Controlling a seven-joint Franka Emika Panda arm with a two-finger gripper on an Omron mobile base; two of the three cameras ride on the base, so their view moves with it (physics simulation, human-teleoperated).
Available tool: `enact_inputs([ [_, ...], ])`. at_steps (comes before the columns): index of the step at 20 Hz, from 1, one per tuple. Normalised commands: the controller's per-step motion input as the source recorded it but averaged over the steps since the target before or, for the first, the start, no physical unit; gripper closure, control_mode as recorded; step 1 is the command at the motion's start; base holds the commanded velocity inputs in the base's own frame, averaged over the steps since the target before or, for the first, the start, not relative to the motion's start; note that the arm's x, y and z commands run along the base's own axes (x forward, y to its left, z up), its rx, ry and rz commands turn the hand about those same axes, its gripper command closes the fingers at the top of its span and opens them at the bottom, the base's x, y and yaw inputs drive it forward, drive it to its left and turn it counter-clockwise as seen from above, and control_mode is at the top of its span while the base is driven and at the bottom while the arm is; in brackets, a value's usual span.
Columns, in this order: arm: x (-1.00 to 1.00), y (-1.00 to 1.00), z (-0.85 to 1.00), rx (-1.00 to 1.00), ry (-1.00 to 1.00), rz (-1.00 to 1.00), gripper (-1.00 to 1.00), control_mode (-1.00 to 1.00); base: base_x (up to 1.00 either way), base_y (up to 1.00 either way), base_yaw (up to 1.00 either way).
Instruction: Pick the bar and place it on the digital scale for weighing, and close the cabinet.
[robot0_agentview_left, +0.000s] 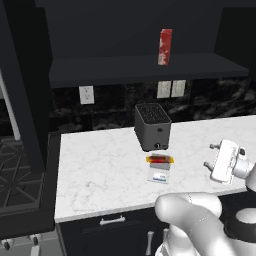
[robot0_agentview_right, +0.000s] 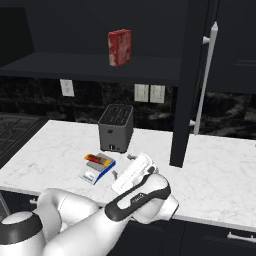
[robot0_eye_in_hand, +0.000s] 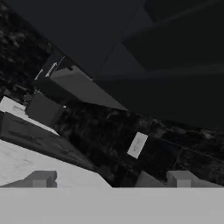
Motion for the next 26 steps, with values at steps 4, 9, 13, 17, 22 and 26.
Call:
enact_inputs([
  [4,-0.35,-0.8,0.71,0.15,-0.11,-0.12,-1.0,-1.0,0.0,0.0,0.0],
  [9,-0.45,-0.99,0.64,0.22,-0.28,-0.08,-1.0,-1.0,0.0,0.0,0.0],
  [13,-0.33,-0.95,0.6,0.23,-0.23,-0.08,-1.0,-1.0,0.0,0.0,0.0],
  [17,-0.09,-0.72,0.5,0.21,-0.17,-0.05,-1.0,-1.0,0.0,0.0,0.0],
  [22,0.01,-0.71,0.05,0.2,-0.08,-0.01,-1.0,-1.0,0.0,0.0,0.0],
  [26,0.02,-0.76,0.03,0.18,-0.02,-0.01,-1.0,-1.0,0.0,0.0,0.0],
])
